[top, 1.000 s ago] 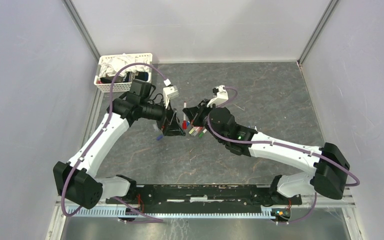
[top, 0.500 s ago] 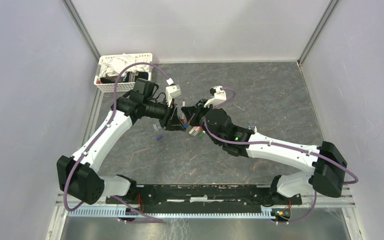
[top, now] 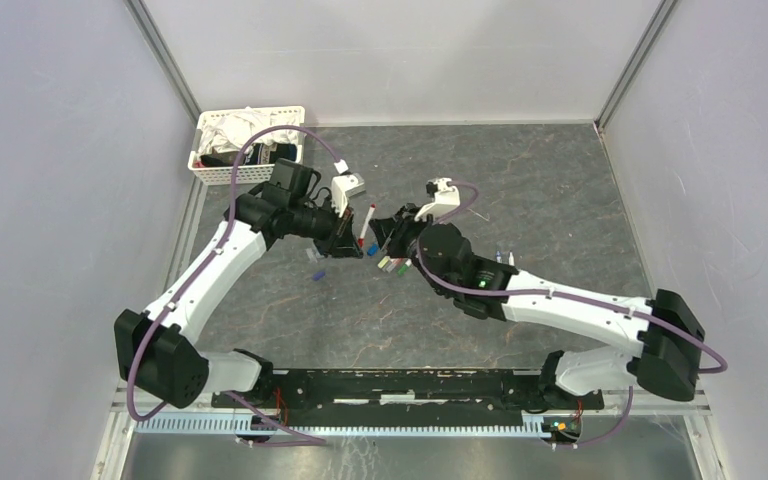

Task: Open the pen caps
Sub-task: Open the pen cap from the pen.

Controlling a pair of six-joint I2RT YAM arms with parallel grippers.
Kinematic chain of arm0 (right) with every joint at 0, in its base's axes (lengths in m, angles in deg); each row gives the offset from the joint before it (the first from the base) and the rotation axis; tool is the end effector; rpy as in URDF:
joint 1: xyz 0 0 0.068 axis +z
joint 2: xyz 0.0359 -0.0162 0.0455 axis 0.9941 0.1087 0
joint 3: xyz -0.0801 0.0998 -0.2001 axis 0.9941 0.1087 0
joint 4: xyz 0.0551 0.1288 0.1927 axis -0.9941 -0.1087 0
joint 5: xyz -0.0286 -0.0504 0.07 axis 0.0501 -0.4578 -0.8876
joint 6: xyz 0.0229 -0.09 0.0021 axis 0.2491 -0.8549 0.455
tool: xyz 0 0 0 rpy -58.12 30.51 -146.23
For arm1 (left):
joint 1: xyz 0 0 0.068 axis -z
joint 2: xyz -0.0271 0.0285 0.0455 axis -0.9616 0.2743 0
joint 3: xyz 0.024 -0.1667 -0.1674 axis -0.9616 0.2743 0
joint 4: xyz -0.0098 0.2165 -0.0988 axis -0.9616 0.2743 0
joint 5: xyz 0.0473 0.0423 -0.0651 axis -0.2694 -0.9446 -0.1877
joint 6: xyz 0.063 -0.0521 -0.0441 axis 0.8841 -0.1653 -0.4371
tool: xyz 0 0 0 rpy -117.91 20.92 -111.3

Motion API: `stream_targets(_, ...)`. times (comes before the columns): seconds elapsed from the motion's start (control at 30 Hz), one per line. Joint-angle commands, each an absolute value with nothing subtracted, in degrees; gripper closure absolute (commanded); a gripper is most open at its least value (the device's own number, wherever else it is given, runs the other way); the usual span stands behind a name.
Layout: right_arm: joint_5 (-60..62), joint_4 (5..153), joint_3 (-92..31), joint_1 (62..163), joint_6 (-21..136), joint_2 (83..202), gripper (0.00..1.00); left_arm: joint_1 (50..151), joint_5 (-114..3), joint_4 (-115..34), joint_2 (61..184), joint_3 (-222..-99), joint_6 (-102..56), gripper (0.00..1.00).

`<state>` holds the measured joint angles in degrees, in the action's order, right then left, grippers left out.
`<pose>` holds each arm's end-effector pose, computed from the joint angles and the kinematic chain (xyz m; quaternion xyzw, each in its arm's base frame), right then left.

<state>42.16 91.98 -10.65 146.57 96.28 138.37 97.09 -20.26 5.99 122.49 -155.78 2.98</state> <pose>0.1948 0.2790 0.2926 0.0768 0.7447 0.3818 0.5420 0.2266 -0.1586 0.2572 0.3953 0.7937 -0.3708 0.2762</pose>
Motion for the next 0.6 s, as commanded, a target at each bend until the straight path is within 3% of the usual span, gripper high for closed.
stream_targets(0.0, 36.53, 93.7, -6.89, 143.32, 93.79, 130.91, 0.65, 96.75, -29.05, 10.94, 122.92, -156.31, 14.33, 0.98)
stream_targets(0.13, 19.28, 89.9, -7.42, 133.81, 90.34, 128.18, 0.49, 96.9, -37.45, 16.99, 121.93, -154.99, 28.48, 0.98)
stream_targets(0.27, -1.19, 80.54, -13.42, 126.77, 85.71, 132.94, 0.4, 97.83, -42.65, 21.6, 117.83, -152.22, 42.79, 0.98)
stream_targets(0.4, -18.57, 73.83, -17.76, 125.21, 82.96, 141.49, 0.36, 99.68, -47.85, 25.08, 114.18, -151.6, 56.19, 0.98)
stream_targets(0.57, -28.05, 83.57, -15.28, 126.8, 88.99, 145.47, 0.34, 102.03, -49.89, 25.98, 111.44, -151.46, 63.65, 0.98)
